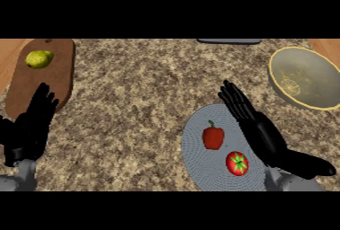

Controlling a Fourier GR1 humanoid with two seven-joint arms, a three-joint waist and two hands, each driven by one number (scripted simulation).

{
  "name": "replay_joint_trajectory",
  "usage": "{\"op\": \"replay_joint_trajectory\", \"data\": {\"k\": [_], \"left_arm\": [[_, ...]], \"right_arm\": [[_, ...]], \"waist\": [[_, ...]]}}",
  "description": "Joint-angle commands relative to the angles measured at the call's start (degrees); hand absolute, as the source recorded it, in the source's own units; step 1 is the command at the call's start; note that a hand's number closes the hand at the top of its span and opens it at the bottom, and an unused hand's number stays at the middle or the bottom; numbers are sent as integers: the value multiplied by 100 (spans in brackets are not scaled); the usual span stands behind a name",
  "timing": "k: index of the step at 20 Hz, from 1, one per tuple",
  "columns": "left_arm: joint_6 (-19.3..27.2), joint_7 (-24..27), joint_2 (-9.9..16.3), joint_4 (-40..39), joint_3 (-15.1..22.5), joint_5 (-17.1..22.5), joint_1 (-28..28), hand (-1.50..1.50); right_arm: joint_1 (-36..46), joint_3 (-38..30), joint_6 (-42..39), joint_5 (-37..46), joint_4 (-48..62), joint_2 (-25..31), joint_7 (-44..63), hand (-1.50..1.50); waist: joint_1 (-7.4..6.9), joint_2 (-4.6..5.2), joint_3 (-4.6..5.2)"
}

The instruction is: Pick the tomato from the placemat and place it in the bowl

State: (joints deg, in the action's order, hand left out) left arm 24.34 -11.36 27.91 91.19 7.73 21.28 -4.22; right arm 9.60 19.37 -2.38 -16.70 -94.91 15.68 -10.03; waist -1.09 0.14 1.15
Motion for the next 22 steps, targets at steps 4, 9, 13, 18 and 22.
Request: {"op": "replay_joint_trajectory", "data": {"k": [4,9,13,18,22], "left_arm": [[-771,444,-529,270,631,147,-62,0],[-1323,474,-700,479,976,447,-5,0],[-1383,476,-992,203,1222,231,-288,0],[-1386,546,-1142,-36,1191,210,-440,0],[-1598,683,-1016,-55,1155,258,-214,0]], "right_arm": [[-450,-153,-231,924,-338,1134,-235,150],[-1285,-1148,1441,1597,215,1123,-162,-150],[-2125,-324,1047,2310,-597,1241,-1564,-150],[-2626,68,1527,3994,-1405,2018,-824,-150],[-2534,-71,1374,5031,-2100,2565,1016,-150]], "waist": [[298,-48,-103],[533,-62,-114],[248,-36,-116],[326,-50,-99],[256,-59,-74]]}}
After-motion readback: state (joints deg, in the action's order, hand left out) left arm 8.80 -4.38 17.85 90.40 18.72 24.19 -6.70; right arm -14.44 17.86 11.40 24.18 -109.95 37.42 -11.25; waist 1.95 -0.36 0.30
